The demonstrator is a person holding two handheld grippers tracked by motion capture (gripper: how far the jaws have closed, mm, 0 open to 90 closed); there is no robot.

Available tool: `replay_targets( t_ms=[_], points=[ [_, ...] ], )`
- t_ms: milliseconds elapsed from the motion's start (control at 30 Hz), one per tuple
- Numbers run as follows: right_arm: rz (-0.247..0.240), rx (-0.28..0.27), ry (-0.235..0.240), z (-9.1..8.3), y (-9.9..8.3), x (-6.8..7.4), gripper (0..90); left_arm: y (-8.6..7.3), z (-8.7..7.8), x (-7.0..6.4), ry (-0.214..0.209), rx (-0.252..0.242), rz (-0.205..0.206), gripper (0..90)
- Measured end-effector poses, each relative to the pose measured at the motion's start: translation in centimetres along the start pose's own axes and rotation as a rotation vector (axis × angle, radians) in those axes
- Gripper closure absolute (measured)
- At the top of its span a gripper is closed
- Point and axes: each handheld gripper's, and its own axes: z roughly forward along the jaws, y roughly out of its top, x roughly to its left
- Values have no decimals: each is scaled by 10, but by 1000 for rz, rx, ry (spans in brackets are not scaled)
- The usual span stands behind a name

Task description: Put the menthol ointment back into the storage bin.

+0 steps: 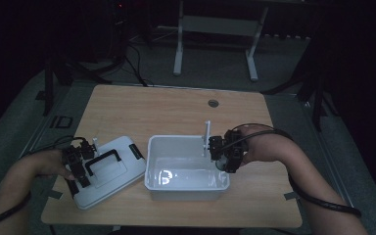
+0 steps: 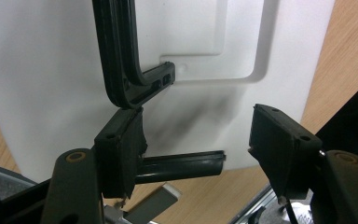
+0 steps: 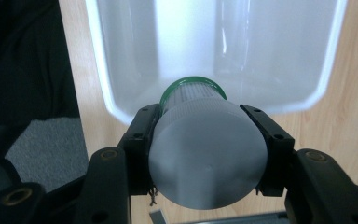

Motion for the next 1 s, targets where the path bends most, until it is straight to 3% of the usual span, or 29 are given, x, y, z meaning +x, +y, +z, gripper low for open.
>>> replay_targets(
  t_ms=[100, 633, 1000],
  points=[
    [-4, -4, 9, 4, 5, 1, 501, 0, 0, 0, -2, 1, 0, 351],
    [-11, 15, 82, 58, 27, 3, 501, 1, 0, 0, 5, 6, 5, 351],
    [11, 37, 119, 91, 36, -4, 501, 2, 1, 0, 1, 6, 6, 351]
  ],
)
